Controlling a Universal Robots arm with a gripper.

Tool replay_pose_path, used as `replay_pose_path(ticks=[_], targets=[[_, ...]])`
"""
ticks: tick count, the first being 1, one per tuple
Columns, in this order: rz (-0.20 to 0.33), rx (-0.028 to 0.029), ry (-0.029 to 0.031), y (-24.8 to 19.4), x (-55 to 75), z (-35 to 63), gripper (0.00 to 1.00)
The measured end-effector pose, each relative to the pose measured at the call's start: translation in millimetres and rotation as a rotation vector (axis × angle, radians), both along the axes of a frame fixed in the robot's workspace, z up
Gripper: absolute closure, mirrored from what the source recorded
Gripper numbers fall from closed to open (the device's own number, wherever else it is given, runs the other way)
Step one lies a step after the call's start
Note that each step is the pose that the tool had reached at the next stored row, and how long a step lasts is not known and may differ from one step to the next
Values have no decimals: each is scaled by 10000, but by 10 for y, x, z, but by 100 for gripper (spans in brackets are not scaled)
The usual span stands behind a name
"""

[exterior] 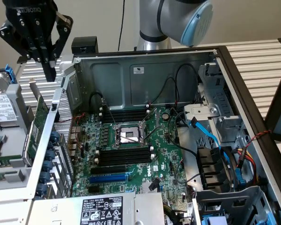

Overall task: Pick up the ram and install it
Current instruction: 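Reach for the ram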

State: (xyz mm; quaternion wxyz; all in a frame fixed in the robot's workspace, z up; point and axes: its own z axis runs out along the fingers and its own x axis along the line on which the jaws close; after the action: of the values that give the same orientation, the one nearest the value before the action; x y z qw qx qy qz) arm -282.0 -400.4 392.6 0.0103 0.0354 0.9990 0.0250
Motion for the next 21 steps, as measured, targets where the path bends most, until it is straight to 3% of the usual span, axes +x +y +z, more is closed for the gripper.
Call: replay_pose_path(ticks=[21], targets=[[-1,15,1,-7,-955,-1,90]])
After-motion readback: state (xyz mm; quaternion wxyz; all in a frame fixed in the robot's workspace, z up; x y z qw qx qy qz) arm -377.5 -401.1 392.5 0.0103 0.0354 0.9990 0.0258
